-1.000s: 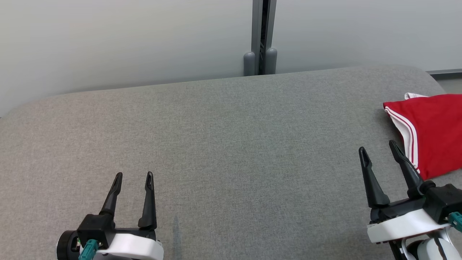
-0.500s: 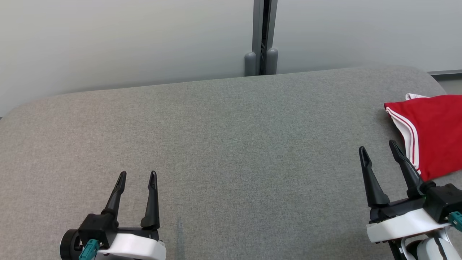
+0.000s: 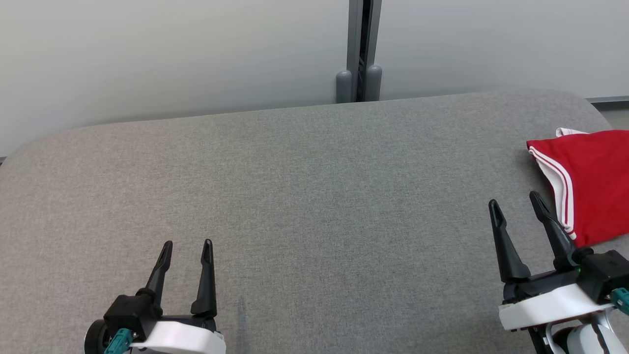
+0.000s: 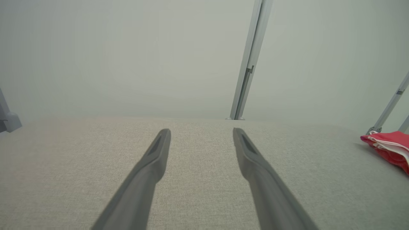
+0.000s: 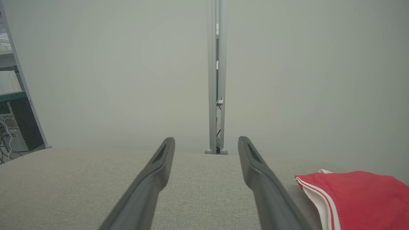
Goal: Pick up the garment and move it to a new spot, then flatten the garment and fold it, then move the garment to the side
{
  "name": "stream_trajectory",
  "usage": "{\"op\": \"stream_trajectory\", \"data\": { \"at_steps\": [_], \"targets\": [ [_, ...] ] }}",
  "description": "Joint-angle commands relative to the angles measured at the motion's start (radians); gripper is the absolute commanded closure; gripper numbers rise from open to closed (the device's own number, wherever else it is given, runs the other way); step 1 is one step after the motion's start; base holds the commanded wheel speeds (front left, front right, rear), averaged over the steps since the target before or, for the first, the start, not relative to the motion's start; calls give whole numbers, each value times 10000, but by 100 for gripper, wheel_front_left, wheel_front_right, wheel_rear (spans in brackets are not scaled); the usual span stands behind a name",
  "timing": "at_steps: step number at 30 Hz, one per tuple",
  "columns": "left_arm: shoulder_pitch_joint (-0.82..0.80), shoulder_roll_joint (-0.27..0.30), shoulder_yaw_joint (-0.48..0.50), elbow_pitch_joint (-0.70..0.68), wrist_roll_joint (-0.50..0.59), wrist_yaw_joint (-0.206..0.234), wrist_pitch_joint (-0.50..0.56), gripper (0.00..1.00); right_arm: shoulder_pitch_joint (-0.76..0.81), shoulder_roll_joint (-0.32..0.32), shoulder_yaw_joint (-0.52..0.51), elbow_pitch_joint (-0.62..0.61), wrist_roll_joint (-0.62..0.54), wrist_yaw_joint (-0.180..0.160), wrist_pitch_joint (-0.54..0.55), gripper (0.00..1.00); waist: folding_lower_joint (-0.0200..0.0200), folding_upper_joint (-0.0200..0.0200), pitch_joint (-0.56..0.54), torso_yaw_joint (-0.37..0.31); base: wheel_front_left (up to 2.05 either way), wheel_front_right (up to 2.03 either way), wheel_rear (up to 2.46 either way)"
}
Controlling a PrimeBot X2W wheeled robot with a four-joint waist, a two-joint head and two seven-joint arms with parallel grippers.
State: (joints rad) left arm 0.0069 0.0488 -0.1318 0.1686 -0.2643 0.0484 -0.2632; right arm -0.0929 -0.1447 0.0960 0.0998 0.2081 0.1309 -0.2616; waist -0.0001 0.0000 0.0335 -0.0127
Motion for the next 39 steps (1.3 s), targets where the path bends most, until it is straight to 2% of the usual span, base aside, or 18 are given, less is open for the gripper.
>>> {"op": "stream_trajectory", "data": {
  "at_steps": [1, 35, 36, 39],
  "targets": [
    [-28, 49, 22, 23, -67, -55, -10, 0, -43, -37, -15, 9, 19, -4, -43, 0, 1, 0, -1, 6, 0, 0, 0],
    [-77, 49, 48, 404, -550, -15, -10, 0, -20, -139, 256, 144, 189, -4, -43, 0, 1, 0, -52, 176, 0, 0, 0],
    [-4, 0, 29, 399, -516, -31, 0, 100, -4, -79, 265, 125, 130, 0, 0, 100, 1, 0, -50, 178, 0, 0, 0],
    [126, -38, 6, 619, -522, -33, 7, 100, 149, 10, 313, 334, 133, 0, 14, 100, 1, 0, -47, 181, 0, 0, 0]
  ]
}}
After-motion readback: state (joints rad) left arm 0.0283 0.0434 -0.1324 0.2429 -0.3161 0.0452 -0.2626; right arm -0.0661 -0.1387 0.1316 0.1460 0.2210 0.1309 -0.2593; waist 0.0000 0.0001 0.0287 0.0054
